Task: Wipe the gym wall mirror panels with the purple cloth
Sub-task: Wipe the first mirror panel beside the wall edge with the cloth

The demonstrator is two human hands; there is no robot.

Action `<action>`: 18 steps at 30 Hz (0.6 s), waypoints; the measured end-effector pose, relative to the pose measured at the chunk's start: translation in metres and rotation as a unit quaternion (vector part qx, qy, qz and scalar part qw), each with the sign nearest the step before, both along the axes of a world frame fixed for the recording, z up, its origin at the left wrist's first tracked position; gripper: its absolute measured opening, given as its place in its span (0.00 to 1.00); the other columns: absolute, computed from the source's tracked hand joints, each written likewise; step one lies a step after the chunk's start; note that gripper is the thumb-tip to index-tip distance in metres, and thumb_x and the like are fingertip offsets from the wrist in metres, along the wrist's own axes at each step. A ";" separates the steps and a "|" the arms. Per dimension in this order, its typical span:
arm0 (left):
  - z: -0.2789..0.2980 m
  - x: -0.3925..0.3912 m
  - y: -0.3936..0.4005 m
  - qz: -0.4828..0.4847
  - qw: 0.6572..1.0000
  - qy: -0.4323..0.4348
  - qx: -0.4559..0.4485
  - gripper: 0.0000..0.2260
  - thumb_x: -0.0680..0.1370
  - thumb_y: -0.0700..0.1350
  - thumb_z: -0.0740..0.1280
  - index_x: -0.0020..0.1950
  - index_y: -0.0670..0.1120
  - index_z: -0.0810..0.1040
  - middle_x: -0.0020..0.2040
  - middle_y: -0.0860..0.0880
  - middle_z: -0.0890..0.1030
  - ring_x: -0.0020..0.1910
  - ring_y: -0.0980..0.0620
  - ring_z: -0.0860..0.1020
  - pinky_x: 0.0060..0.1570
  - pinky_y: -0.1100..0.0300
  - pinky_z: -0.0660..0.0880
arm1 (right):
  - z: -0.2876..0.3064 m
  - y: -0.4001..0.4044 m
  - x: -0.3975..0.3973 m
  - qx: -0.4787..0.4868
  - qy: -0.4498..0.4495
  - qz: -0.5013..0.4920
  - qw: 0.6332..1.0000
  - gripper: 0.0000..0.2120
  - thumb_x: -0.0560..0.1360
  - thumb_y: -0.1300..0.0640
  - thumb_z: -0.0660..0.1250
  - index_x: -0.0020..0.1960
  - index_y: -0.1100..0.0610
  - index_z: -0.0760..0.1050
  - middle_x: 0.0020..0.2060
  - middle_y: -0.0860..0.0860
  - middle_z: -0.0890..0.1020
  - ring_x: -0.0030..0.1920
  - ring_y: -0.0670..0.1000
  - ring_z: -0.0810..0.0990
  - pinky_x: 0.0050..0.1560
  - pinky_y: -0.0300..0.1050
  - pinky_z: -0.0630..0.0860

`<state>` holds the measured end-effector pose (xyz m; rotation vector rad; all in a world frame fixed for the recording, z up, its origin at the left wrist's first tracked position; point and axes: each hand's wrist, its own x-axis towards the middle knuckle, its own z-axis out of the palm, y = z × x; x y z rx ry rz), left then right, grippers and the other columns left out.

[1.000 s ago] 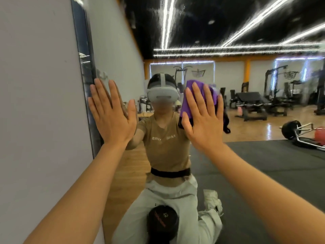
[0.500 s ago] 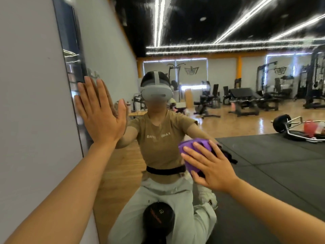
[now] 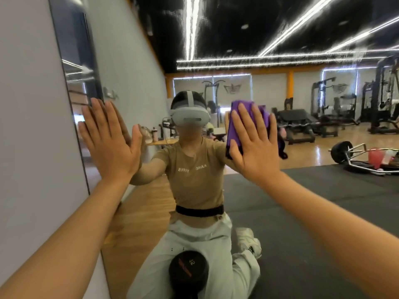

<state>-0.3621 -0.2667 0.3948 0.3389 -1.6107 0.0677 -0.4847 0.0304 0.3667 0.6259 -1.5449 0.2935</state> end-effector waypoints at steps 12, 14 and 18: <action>-0.005 0.000 0.006 -0.020 1.000 -0.007 -0.001 0.30 0.86 0.60 0.43 0.83 0.43 0.48 0.83 0.42 0.51 0.82 0.42 0.48 0.79 0.43 0.44 | -0.132 0.056 -0.018 0.320 0.084 -0.030 0.943 0.35 0.79 0.43 0.57 0.83 0.50 0.51 0.82 0.48 0.52 0.82 0.52 0.52 0.81 0.59 0.44; -0.006 -0.001 0.006 -0.020 1.000 -0.003 -0.004 0.30 0.86 0.59 0.43 0.83 0.43 0.48 0.83 0.41 0.51 0.82 0.42 0.48 0.79 0.44 0.44 | -0.101 0.067 -0.026 0.391 0.112 -0.022 0.913 0.36 0.79 0.43 0.57 0.83 0.49 0.51 0.82 0.47 0.53 0.81 0.52 0.52 0.81 0.58 0.44; -0.008 -0.006 0.012 -0.037 0.999 0.008 0.007 0.26 0.87 0.54 0.44 0.82 0.43 0.52 0.82 0.41 0.53 0.81 0.42 0.50 0.79 0.44 0.44 | -0.010 0.077 -0.030 0.340 0.090 -0.022 0.936 0.33 0.79 0.43 0.55 0.82 0.49 0.53 0.81 0.50 0.57 0.81 0.54 0.53 0.80 0.59 0.45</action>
